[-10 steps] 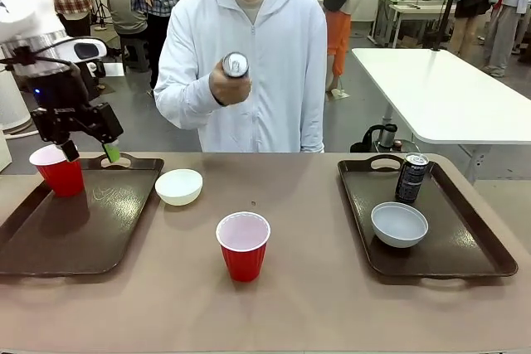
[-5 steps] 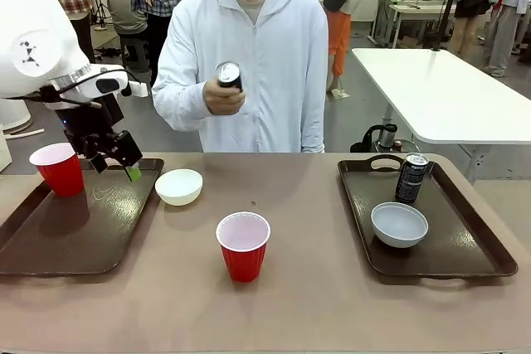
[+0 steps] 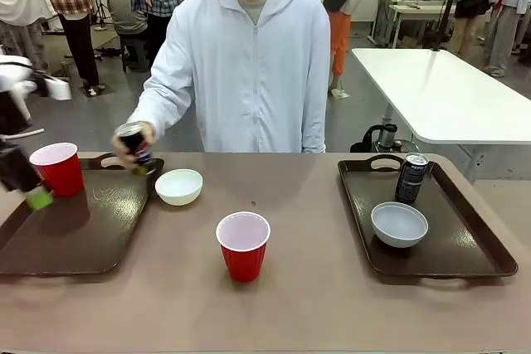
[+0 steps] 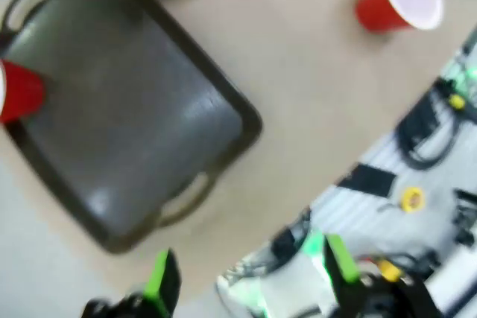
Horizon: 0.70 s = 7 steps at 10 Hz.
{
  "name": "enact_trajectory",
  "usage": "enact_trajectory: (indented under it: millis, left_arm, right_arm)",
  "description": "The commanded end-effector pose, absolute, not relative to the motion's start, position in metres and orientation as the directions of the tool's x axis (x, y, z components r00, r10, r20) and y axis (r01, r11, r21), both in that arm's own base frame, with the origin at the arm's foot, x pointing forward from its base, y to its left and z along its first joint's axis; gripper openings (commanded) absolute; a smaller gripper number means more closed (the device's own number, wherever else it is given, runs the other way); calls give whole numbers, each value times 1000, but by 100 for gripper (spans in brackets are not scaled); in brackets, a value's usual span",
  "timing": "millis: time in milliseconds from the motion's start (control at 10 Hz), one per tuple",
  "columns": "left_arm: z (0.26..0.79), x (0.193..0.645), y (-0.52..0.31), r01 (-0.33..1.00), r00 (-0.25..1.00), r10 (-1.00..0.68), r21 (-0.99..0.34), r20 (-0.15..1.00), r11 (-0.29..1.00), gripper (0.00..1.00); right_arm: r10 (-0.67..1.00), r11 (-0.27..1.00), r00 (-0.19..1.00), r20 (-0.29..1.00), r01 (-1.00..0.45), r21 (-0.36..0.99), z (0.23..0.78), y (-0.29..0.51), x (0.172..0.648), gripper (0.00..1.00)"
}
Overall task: Prepare tableware on both trays.
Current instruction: Pick up a Picnic Bowl from the table and place it on a Handle tray.
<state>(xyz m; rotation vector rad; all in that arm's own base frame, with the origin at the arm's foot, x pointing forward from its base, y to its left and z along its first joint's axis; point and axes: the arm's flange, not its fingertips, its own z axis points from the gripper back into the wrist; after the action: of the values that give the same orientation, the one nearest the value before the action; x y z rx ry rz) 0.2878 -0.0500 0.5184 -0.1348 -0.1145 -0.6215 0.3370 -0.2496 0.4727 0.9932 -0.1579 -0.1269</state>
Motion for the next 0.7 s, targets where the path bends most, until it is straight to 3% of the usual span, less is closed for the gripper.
enact_trajectory:
  millis: [0, 300, 600]
  left_arm:
    - [516, 286, -47, 600, 799, -581, -126, 156, 790, 100]
    - [514, 295, -43, 556, 827, -530, -141, 186, 819, 100]
    - [506, 362, -71, 428, 897, -390, -184, 210, 885, 100]
  right_arm:
    - [-172, 530, 981, 85, 20, 848, 473, -250, 337, 100]
    - [-172, 530, 981, 85, 20, 848, 473, -250, 337, 100]
    - [-172, 530, 981, 85, 20, 848, 473, -250, 337, 100]
